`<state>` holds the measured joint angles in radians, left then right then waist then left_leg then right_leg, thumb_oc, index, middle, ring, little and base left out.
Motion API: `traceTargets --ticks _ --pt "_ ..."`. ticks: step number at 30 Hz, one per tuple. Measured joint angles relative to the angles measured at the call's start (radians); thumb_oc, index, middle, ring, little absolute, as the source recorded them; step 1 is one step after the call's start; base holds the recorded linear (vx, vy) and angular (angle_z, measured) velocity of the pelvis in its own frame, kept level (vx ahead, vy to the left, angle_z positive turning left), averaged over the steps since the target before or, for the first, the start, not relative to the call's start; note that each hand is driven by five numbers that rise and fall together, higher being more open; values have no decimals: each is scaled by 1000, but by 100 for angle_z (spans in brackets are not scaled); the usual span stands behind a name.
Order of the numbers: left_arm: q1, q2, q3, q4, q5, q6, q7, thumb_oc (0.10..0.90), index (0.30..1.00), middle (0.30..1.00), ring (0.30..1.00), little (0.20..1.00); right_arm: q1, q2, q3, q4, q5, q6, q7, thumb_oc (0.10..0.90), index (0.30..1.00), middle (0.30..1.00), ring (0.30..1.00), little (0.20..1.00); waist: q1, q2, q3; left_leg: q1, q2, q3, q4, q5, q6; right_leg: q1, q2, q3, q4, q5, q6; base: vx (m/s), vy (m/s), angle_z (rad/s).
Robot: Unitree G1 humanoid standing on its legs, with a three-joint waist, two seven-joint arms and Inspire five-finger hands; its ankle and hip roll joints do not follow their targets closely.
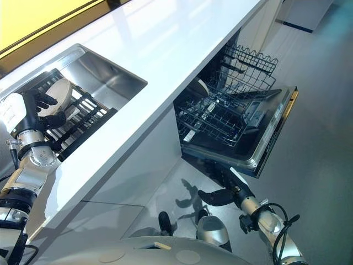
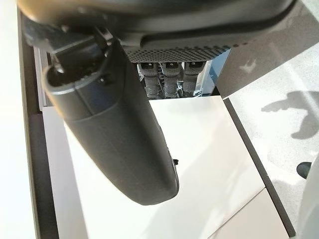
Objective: Pick up plates and place into dishwasher.
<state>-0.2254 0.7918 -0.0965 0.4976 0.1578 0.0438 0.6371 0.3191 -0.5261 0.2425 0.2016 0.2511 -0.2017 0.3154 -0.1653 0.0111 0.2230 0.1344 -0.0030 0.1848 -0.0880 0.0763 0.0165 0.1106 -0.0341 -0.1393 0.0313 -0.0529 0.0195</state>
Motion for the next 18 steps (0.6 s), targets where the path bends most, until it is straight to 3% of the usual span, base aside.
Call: traceTargets --ticks 3,14,18 --pt "-5 0 -47 63 0 41 -27 800 900 900 900 900 1 0 1 1 0 1 0 800 900 900 900 900 -17 3 -13 2 1 11 0 -1 -1 -6 3 16 2 -1 1 35 -1 -13" --pt "-51 3 -59 187 38 151 -87 800 900 900 900 900 34 -12 -1 12 1 11 -3 800 900 900 900 900 -56 17 -29 0 4 43 0 -5 -6 -29 11 47 7 -1 1 23 4 -10" --pt "-60 6 -61 198 44 153 -94 800 900 900 900 900 43 -13 -2 13 2 11 -5 800 900 900 900 900 -60 17 -29 -3 4 55 0 -7 -6 -36 11 53 11 0 1 20 -5 -6"
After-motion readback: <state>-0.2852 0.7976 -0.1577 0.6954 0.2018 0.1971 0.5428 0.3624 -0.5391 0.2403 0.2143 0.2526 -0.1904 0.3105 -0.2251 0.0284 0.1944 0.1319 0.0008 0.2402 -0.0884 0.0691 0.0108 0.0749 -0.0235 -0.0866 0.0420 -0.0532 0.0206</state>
